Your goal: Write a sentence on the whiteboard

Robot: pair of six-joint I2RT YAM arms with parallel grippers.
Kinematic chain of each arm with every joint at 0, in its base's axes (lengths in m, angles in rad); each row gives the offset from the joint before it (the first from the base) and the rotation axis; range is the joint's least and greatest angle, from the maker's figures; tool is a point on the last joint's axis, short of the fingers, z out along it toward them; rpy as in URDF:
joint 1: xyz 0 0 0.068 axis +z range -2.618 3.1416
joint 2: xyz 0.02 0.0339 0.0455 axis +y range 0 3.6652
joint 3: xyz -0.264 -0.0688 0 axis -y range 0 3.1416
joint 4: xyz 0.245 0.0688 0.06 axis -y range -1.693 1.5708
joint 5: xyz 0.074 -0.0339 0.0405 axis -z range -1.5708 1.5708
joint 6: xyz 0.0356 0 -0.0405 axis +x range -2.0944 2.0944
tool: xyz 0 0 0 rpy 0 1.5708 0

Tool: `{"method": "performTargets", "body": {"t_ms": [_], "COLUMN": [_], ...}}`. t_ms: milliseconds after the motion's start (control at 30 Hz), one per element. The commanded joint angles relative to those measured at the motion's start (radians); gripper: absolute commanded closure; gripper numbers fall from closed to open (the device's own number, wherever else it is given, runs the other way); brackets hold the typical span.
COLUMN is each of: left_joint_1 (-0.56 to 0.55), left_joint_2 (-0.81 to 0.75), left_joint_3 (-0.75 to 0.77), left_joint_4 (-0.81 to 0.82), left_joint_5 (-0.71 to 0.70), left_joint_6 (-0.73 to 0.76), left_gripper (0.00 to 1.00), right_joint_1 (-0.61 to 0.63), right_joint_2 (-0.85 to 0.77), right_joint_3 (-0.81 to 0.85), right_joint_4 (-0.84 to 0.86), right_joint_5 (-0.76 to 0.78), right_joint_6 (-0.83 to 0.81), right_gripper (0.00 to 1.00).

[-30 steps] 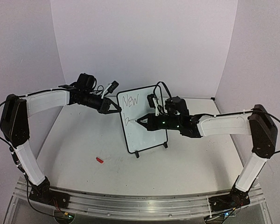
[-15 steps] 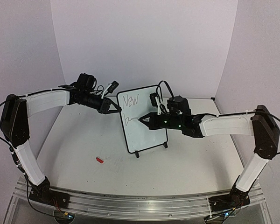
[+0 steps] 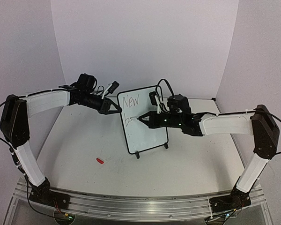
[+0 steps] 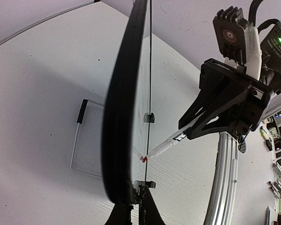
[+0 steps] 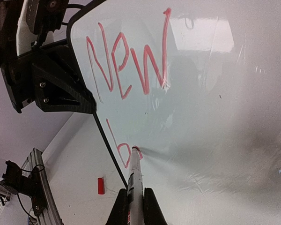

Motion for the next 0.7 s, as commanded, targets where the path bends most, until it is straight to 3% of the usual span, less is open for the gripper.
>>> {"method": "performTargets", "body": {"t_ms": [0,667], "left_joint_1": [-0.029,-0.029], "left_joint_2": [-0.004,0.001], "left_joint_3": [0.020,0.022], "left_joint_4": [-0.057,-0.058], "left_joint_5": [-0.027,-0.026], "left_joint_6": [0.042,0.042], "left_gripper": [1.00,1.00], "right_joint_1": [-0.006,-0.007], "right_joint_2": [0.035,-0.026], "right_joint_3": [0.022,-0.065], "right_joint_4": [0.015,0.028], "right_joint_5": [-0.001,0.043], "right_joint_6": [0.005,0.016], "right_gripper": [1.00,1.00]}}
